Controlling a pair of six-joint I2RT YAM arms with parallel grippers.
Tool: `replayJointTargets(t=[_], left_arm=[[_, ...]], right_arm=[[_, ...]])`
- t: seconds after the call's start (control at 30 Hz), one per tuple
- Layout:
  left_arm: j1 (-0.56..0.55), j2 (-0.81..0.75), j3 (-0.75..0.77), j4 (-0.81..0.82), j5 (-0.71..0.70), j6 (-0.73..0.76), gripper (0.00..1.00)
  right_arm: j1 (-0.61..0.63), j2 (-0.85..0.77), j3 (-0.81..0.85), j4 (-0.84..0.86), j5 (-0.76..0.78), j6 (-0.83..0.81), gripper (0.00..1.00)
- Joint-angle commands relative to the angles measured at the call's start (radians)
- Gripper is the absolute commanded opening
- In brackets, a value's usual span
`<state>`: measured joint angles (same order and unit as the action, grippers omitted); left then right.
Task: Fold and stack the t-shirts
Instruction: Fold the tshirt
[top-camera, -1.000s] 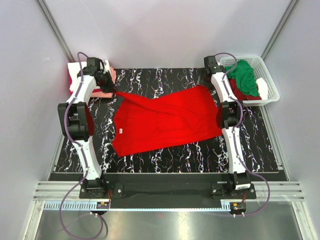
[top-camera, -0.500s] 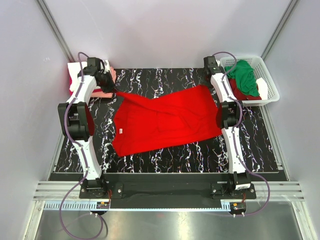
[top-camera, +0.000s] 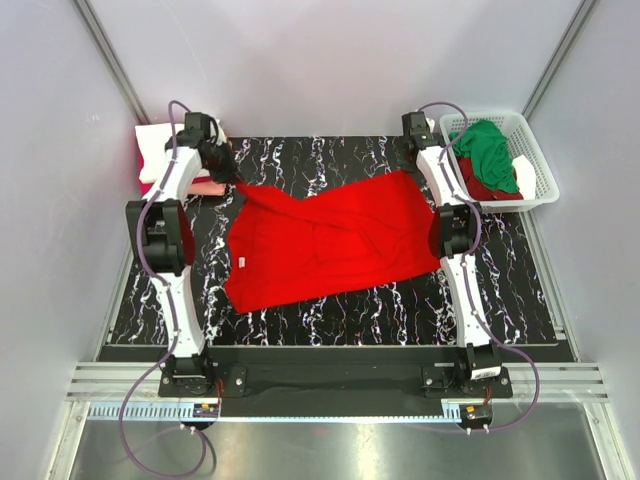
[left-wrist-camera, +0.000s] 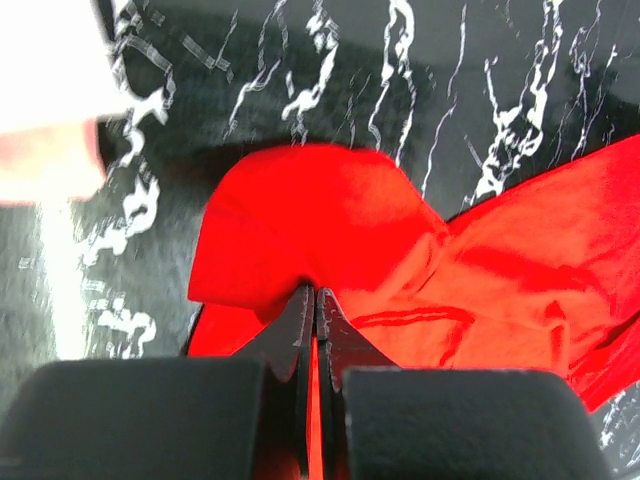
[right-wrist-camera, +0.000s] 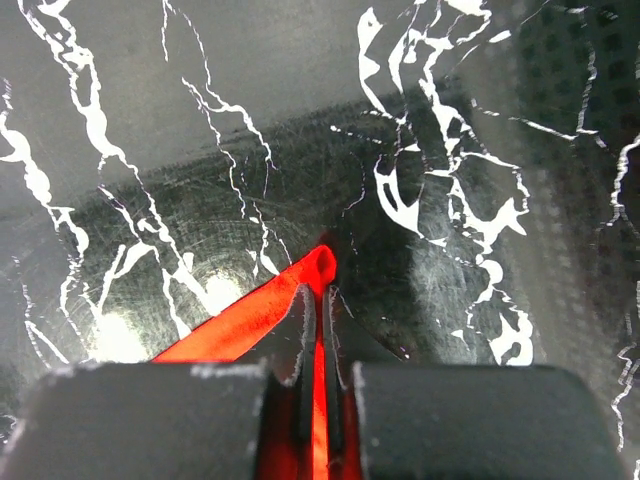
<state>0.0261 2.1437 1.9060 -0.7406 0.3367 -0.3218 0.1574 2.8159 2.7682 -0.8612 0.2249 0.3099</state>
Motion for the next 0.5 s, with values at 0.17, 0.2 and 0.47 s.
replayJointTargets(t=[0.17, 0.2, 0.47], left_arm=[[-0.022, 0.12, 0.316, -0.06, 0.039, 0.056, 0.0], [-0.046, 0.125, 0.35, -0.059, 0.044, 0.059, 0.0], [-0.123, 0.099, 0.358, -0.023, 0.036, 0.125, 0.0]], right_arm=[[-0.07, -0.261, -0.203, 0.183, 0.036, 0.034, 0.0], [-0.082, -0.28, -0.202, 0.179, 0.033, 0.034, 0.0], [-0.124, -0.3, -0.203, 0.148, -0.058, 0.055, 0.0]])
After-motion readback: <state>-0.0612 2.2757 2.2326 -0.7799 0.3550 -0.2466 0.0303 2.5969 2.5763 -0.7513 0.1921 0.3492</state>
